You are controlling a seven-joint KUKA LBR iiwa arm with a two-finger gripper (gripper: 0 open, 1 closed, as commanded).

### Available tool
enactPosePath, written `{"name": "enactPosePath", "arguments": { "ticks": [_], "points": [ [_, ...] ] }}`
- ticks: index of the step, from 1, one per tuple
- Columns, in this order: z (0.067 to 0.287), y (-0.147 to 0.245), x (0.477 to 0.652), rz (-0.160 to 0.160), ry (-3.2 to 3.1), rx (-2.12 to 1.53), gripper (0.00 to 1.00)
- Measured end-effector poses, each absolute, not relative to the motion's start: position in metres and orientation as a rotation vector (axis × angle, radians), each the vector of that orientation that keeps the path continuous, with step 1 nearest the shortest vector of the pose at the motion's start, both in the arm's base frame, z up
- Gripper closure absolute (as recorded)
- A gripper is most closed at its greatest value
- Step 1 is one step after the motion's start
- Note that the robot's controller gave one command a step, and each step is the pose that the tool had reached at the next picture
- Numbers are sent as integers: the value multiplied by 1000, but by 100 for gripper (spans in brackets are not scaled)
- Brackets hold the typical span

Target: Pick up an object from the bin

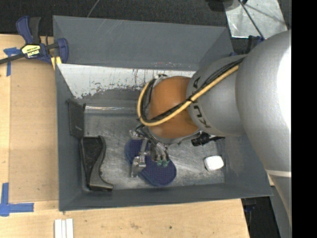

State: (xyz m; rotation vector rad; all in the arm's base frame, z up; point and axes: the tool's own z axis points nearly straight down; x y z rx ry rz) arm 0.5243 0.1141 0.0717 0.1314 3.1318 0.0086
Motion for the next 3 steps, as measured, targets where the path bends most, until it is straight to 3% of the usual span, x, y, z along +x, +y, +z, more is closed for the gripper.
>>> {"name": "enactPosePath", "arguments": {
  "ticks": [1,2,3],
  "points": [
    [74,49,529,5,3131,20,0],
    [76,50,532,5,3123,20,100],
    [226,57,530,1,3130,-61,100]
  ]
}}
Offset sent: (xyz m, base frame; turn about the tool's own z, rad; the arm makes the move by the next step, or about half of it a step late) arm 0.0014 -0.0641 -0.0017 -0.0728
